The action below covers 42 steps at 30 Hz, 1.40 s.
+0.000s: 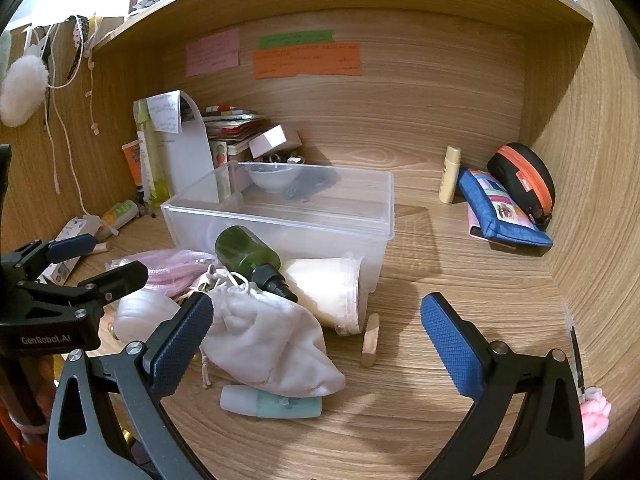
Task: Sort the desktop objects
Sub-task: 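Move right tool toward green bottle while left tool approaches pink rope bag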
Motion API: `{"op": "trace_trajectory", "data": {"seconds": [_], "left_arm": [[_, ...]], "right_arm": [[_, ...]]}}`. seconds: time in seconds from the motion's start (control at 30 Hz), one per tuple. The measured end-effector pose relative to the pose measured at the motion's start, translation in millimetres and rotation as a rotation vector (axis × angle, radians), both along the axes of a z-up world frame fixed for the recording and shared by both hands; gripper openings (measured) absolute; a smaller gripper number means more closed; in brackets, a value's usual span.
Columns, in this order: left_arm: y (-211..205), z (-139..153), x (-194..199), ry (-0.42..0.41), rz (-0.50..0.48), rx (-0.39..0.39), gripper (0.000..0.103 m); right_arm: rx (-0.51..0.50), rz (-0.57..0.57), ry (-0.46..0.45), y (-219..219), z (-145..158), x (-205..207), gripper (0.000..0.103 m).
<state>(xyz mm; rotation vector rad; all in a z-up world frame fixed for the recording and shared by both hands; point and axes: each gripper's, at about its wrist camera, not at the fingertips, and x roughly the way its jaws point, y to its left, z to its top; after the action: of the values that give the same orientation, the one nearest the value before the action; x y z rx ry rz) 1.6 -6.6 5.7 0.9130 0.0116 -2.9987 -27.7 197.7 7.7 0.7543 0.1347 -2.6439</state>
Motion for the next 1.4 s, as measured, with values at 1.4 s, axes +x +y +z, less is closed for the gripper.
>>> {"op": "trace_trajectory", "data": {"seconds": [1.4], "left_arm": [[-56, -30, -112, -0.642, -0.256, 0.285, 0.103]], "right_arm": [[0.269, 0.451, -0.299, -88, -17, -97, 0.067]]}}
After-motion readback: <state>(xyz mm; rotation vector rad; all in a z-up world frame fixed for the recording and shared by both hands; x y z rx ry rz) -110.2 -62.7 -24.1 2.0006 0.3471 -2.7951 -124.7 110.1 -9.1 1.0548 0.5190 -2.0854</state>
